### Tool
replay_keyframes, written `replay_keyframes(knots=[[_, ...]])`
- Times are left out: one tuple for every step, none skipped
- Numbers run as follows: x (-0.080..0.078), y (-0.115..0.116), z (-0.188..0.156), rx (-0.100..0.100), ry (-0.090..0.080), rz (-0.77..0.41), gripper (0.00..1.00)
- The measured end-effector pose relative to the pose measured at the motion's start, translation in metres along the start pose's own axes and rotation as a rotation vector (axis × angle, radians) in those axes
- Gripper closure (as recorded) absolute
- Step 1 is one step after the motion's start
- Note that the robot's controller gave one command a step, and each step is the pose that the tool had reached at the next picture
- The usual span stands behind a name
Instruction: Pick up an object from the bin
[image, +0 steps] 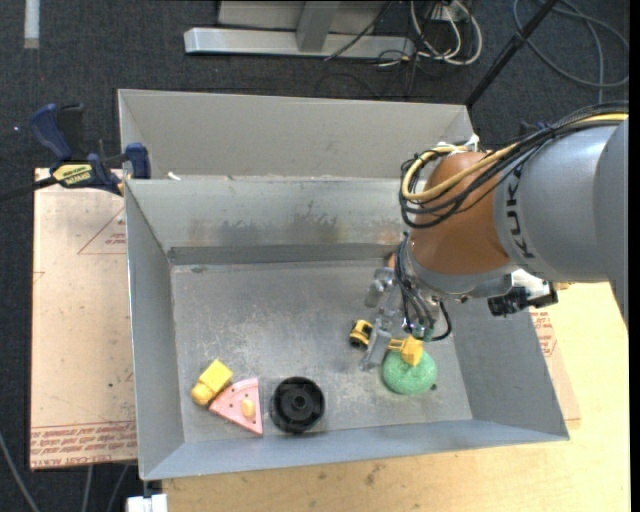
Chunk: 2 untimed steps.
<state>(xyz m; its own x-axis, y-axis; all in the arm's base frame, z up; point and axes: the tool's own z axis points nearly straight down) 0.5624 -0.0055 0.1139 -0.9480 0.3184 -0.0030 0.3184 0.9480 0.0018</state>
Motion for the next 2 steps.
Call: replay_keyframes(knots=[[-0.0154, -0.0241, 0.0235, 0.001, 0.001, 0.117, 1.00], [-0.0153, -0.0239, 0.0235, 0.001, 0.001, 0.117, 1.00]])
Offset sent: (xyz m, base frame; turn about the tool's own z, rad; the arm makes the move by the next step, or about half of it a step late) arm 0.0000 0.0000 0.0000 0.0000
